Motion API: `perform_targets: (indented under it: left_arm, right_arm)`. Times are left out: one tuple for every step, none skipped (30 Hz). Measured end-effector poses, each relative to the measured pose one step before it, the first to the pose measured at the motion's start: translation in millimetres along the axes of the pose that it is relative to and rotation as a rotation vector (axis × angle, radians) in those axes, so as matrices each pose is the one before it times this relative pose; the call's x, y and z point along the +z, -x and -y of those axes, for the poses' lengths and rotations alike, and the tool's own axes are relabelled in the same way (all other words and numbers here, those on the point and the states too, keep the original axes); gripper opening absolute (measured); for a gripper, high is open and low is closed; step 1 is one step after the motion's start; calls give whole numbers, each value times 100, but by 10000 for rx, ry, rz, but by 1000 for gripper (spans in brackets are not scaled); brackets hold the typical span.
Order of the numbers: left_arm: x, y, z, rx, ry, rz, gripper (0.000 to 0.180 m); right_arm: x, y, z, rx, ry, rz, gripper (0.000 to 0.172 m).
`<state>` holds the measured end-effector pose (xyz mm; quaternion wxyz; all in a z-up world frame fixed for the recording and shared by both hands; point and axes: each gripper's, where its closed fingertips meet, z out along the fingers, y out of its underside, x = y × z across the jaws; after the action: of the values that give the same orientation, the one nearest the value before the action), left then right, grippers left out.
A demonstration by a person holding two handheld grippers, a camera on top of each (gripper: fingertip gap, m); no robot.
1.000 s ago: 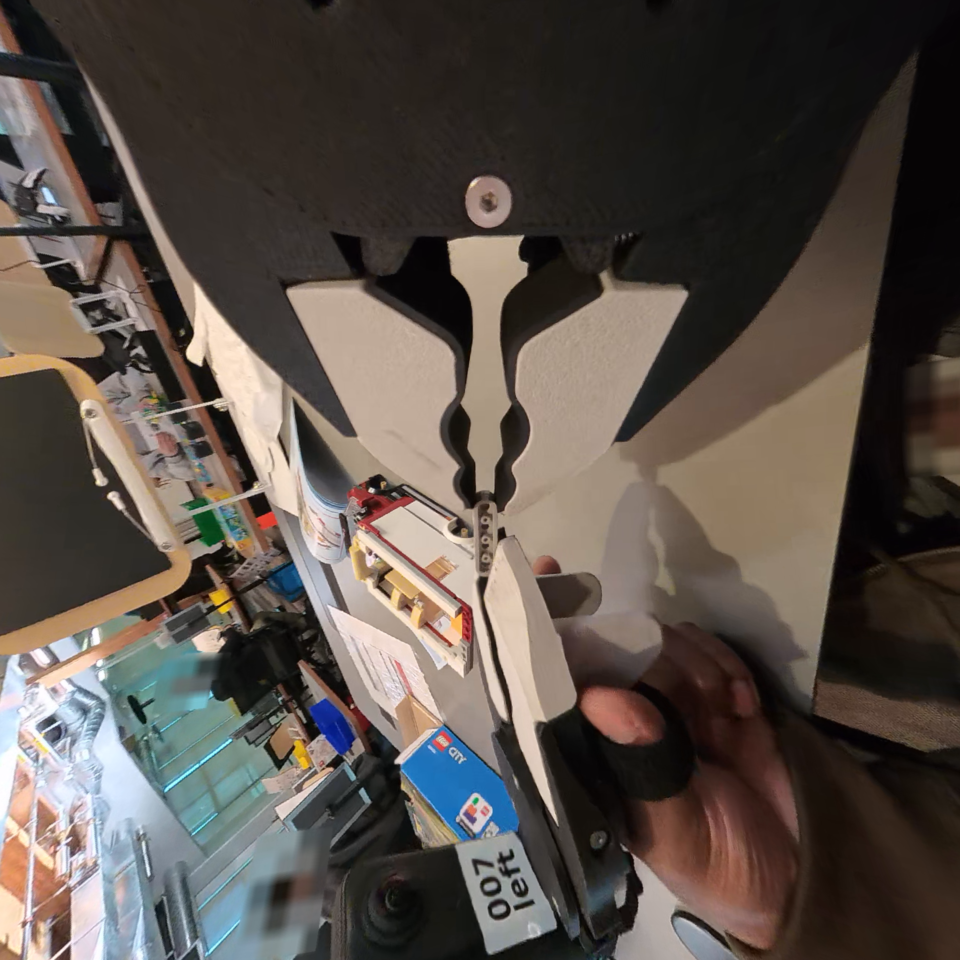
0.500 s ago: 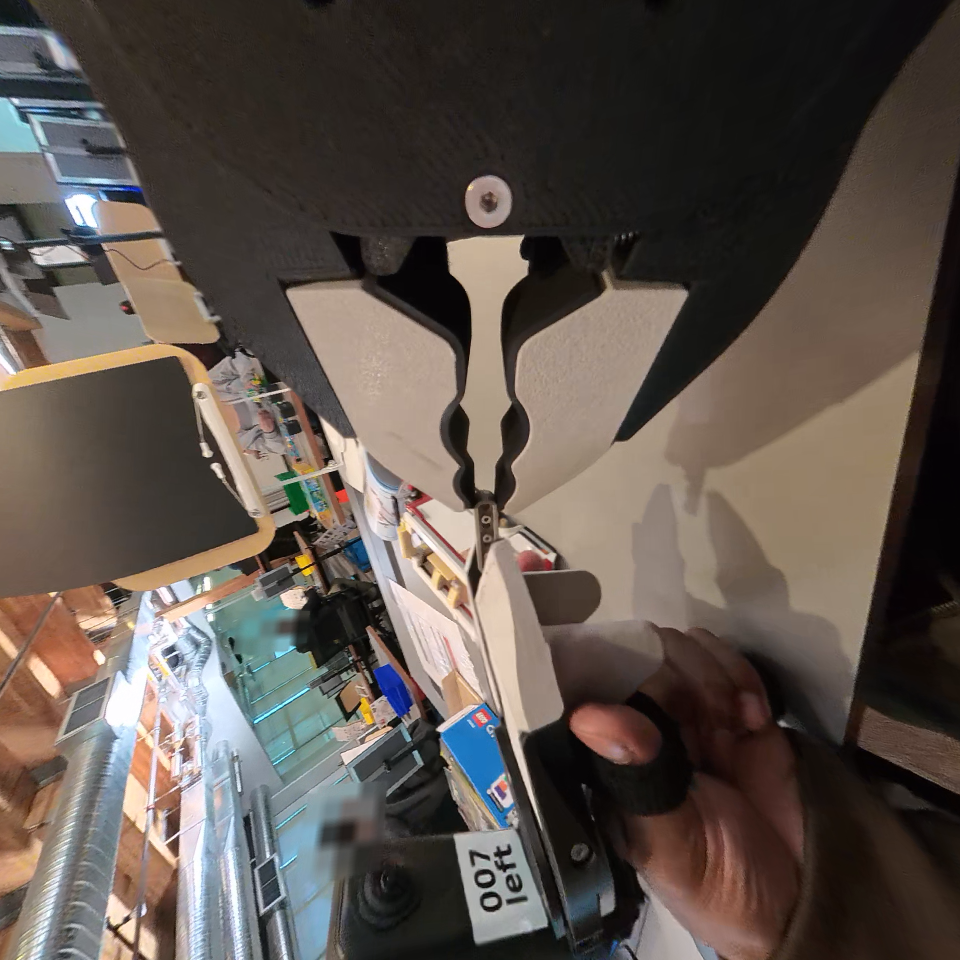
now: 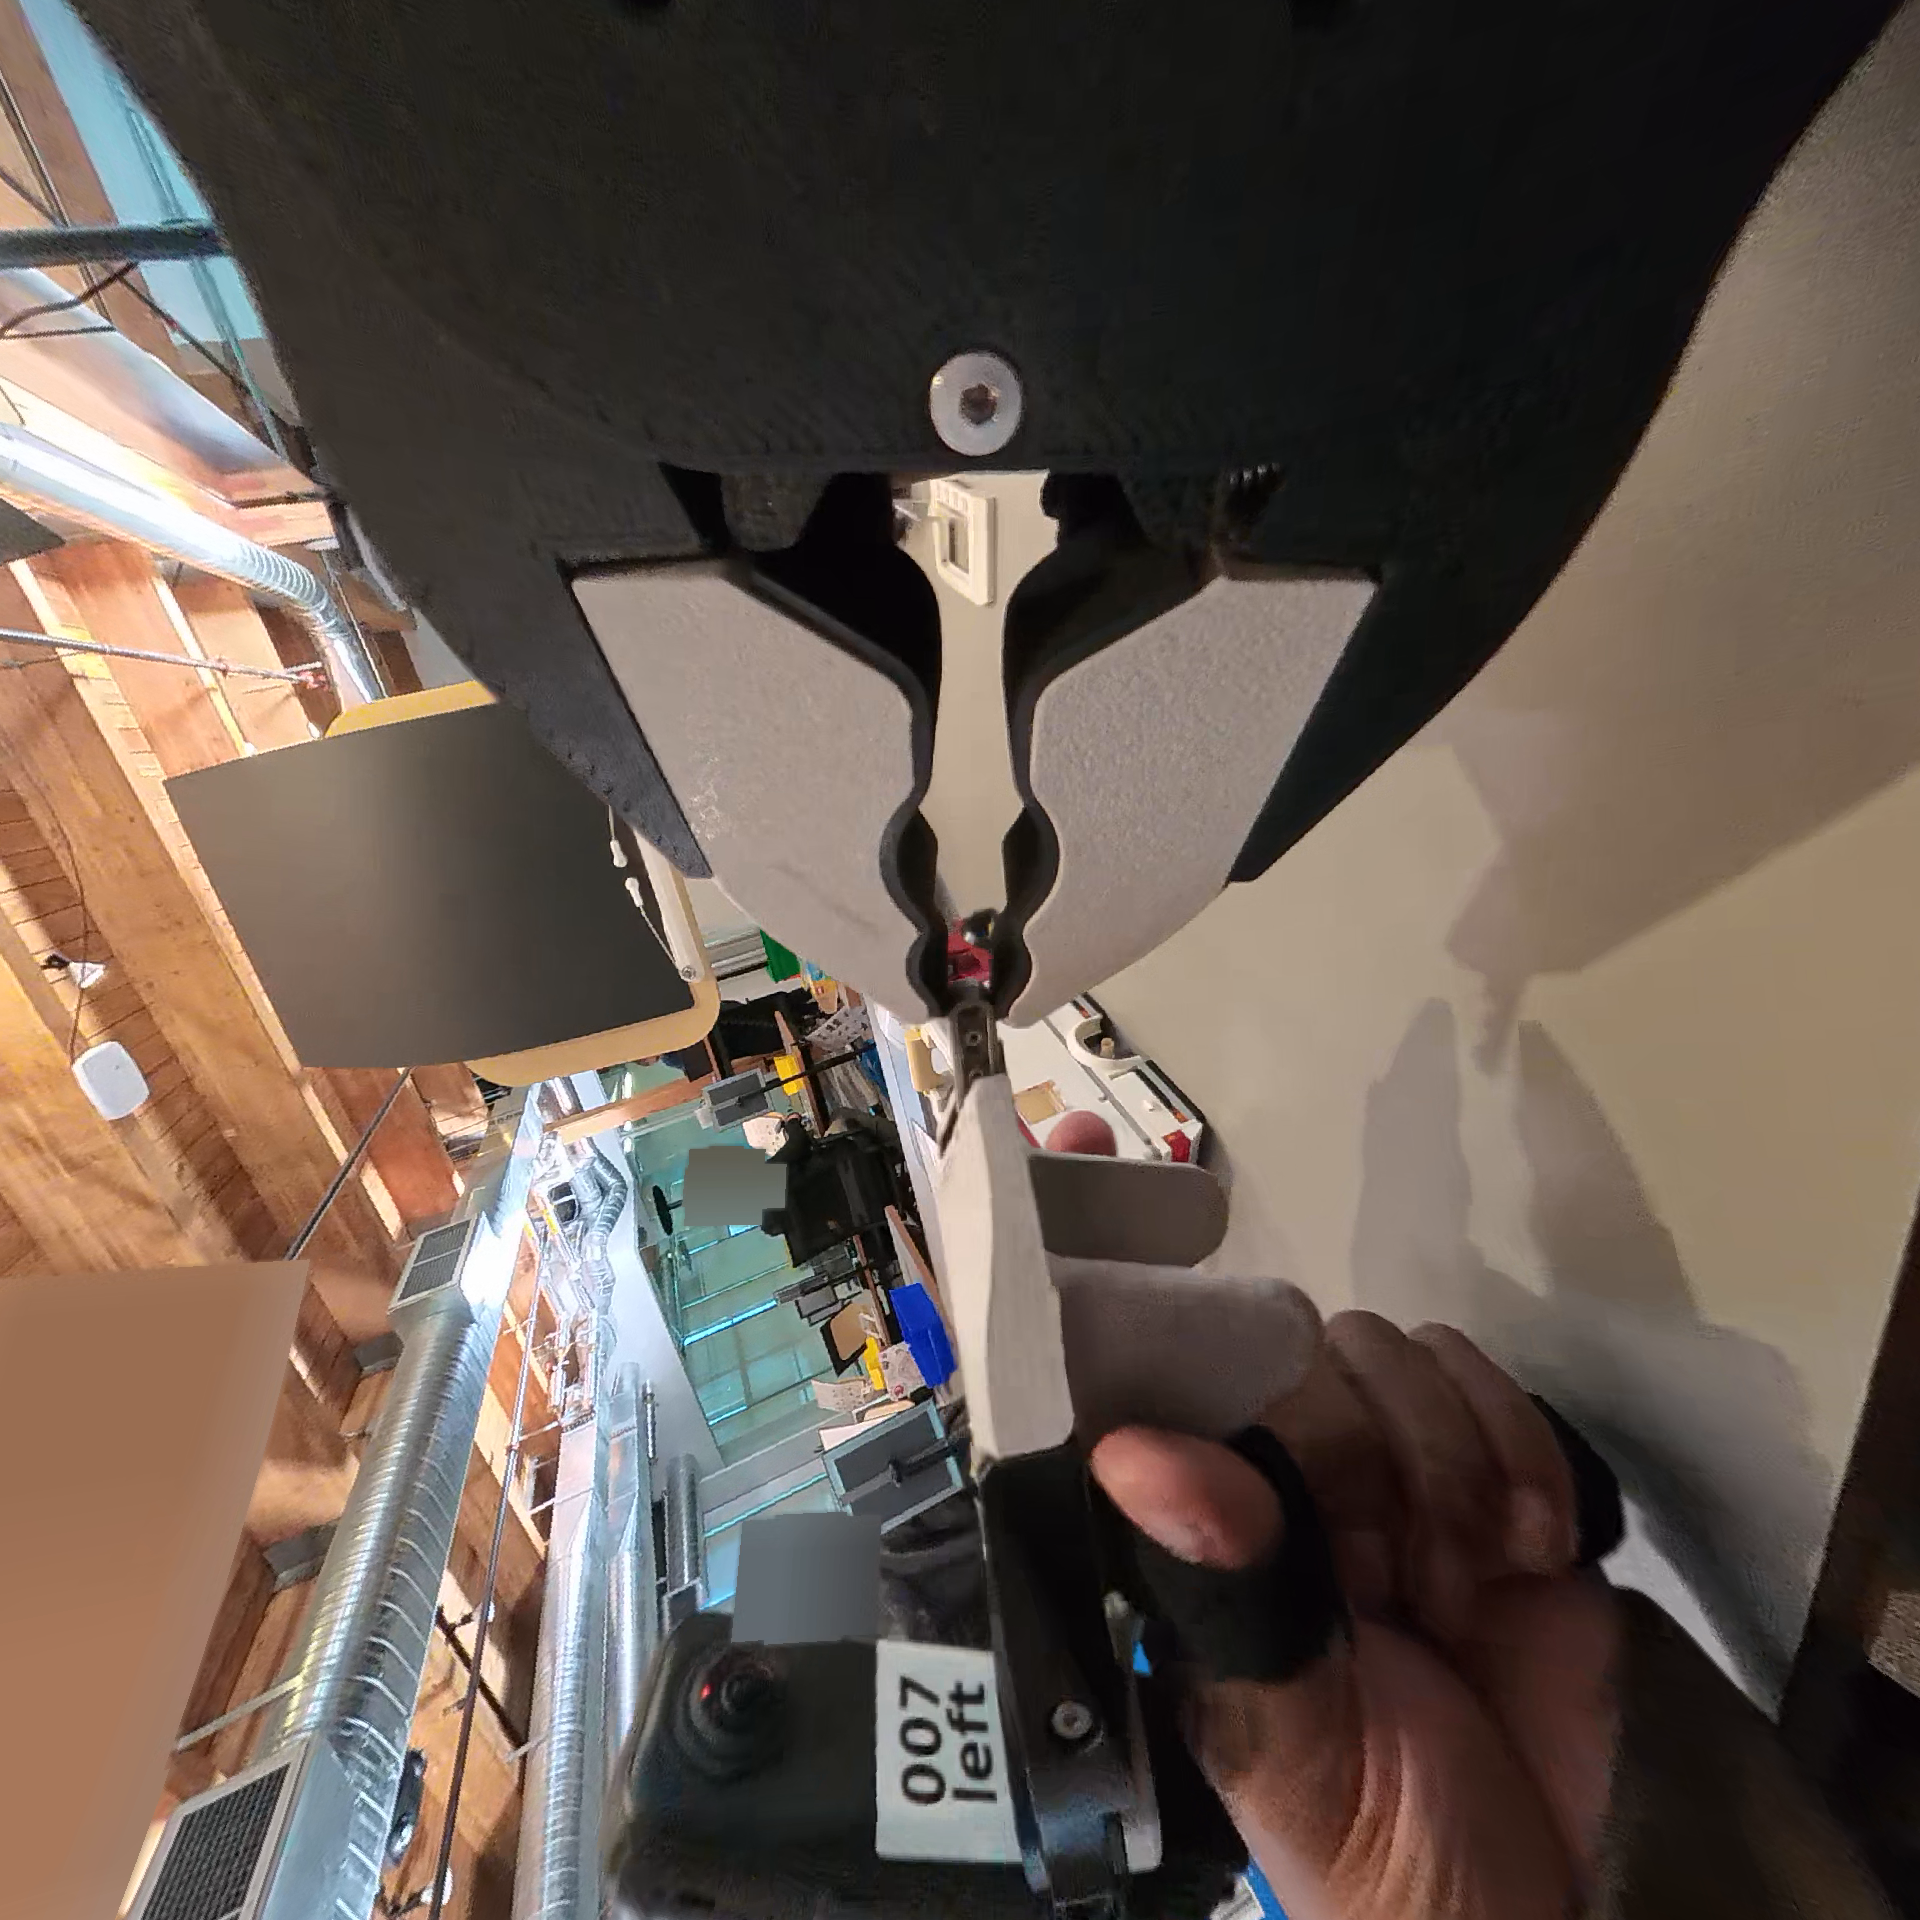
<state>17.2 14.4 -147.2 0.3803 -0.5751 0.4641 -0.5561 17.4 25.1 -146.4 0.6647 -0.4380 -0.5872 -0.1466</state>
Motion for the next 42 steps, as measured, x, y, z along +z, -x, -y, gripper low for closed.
perform_targets:
  left_arm:
    - [96,-107,26,448,68,111,13]
    - [60,-139,104,401,13,79,10]
    - [40,-59,144,390,-32,125,10]
    - [15,-72,143,402,-43,110,9]
    - [-18,-202,195,435,-69,30,7]
    - [-1,-298,188,459,-72,-9,5]
    - [13,-22,36,517,49,169,5]
    - [4,24,-112,606,160,195,5]
    - [27,41,-178,600,211,203,5]
    - [33,53,-182,555,207,179,5]
    - [35,44,-162,508,197,138,5]
    - [33,4,-202,538,204,92,5]
    - [-8,-42,-153,614,164,59,5]
    - [-51,-36,-79,645,124,45,5]
    - [-124,-174,-49,790,94,-43,5]
    - [-137,-280,-46,855,64,-112,5]
    - [-94,-196,-216,725,173,-114,5]
    - [-70,-210,-248,684,169,-155,5]
    - [-71,-236,-112,716,48,-169,5]
    - [-69,-307,-21,701,-31,-222,5]
    - [-72,-235,-44,623,-15,-206,5]
    - [-45,-113,-99,525,6,-166,5]
    - [-57,-83,-38,495,-40,-151,5]
    - [-58,-27,-11,525,-56,-109,5]
    - [-41,98,-131,533,25,-32,5]
    - [2,131,-216,548,73,-22,5]
    - [13,171,-244,592,71,18,5]
    - [36,106,-271,573,69,-33,5]
    - [73,75,-335,531,93,-68,5]
    - [76,163,-387,491,112,2,5]
    - [66,115,-355,423,58,-17,5]
    - [59,109,-315,363,17,5,5]
    - [81,140,-360,374,48,75,5]
    - [102,-39,-413,354,54,-2,5]
    - [126,-76,-435,306,50,17,5]
    - [176,-162,-438,223,30,5,5]
    - [216,-296,-394,160,10,-72,5]
    - [266,-352,-401,147,32,-83,5]
    - [281,-284,-394,127,64,-31,5]
    - [309,-242,-406,41,78,15,5]
    - [316,-261,-349,-60,32,25,5]
    - [253,-371,-228,-64,3,-41,5]
  right_arm:
    - [-36,-20,24,-51,-7,-37,7]
    - [-24,-22,-31,-44,17,-33,7]
    - [-44,-103,-32,-27,-3,-80,7]
    - [-62,-92,13,-19,-29,-65,7]
    - [-53,-78,-4,-8,-13,-68,7]
    - [-20,-54,8,-13,-2,-62,8]
    - [-12,-53,20,1,-14,-76,8]
    - [30,74,-71,24,31,21,8]
    - [60,139,-134,49,53,71,8]
    - [76,143,-135,81,44,71,9]
    - [81,150,-163,163,39,104,9]
    - [98,198,-178,313,37,208,9]
    - [54,213,-154,444,-7,289,9]
    - [14,177,-195,506,-11,316,8]
    - [-44,60,-237,566,5,309,6]
    - [-107,-6,-277,658,-1,372,4]
    - [-173,189,-199,750,-58,608,4]
    - [-202,224,-101,823,-134,690,4]
    - [-214,180,-5,803,-169,689,5]
    - [-214,113,62,715,-175,644,5]
    - [-193,-24,123,614,-167,548,5]
    - [-151,-41,170,551,-158,532,7]
    - [-74,20,157,454,-118,578,10]
    - [8,-164,212,337,-134,409,13]
    - [100,-31,168,226,-126,471,15]
    - [191,98,8,109,-9,549,18]
    - [219,21,-17,-71,23,451,23]
    - [228,9,54,-141,-11,395,24]
    - [233,-111,47,-79,32,323,25]
    - [231,-180,2,-78,88,276,25]
    - [231,-234,-80,-159,146,206,25]
    - [238,-400,-138,-238,172,55,24]
    - [235,-373,-150,-255,153,28,22]
    - [237,-354,-164,-248,131,4,21]
    - [227,-337,-171,-235,100,3,19]
    - [224,-337,-147,-211,35,-13,17]
    - [200,-301,-39,-139,-72,3,15]
    - [169,-307,40,-72,-141,-6,14]
    - [133,-268,41,-14,-176,0,13]
    - [120,-305,-114,-18,-77,-66,11]
    - [107,-133,-371,-77,98,-47,11]
    - [20,-192,-494,-162,219,-195,11]
